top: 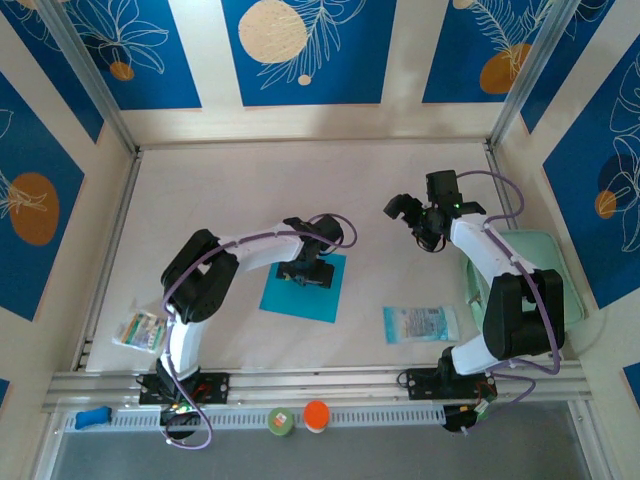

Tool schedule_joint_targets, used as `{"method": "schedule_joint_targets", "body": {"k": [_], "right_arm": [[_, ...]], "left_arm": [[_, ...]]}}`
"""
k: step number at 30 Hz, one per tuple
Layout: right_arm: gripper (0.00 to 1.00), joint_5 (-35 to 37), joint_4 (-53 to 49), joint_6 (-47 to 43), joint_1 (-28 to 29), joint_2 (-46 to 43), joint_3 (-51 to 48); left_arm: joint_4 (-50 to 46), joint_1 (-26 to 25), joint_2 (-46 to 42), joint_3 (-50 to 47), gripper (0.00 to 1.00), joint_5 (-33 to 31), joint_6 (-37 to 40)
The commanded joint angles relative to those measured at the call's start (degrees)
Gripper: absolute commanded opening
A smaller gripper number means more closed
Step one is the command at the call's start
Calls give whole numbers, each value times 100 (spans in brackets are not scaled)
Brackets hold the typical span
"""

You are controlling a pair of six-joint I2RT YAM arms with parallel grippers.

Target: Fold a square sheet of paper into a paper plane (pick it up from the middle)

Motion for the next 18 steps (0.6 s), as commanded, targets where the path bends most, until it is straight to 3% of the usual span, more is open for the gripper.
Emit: {"method": "schedule_joint_targets", "body": {"k": [1, 12, 18], "right_arm": [[99, -74, 34, 48, 37, 1, 41], [99, -70, 31, 59, 33, 11, 29], [99, -79, 40, 69, 37, 17, 37]], "left_arm": [[-45, 39, 266, -257, 89, -46, -100], [162, 37, 197, -557, 84, 15, -196], [157, 39, 25, -517, 71, -56, -209]]}}
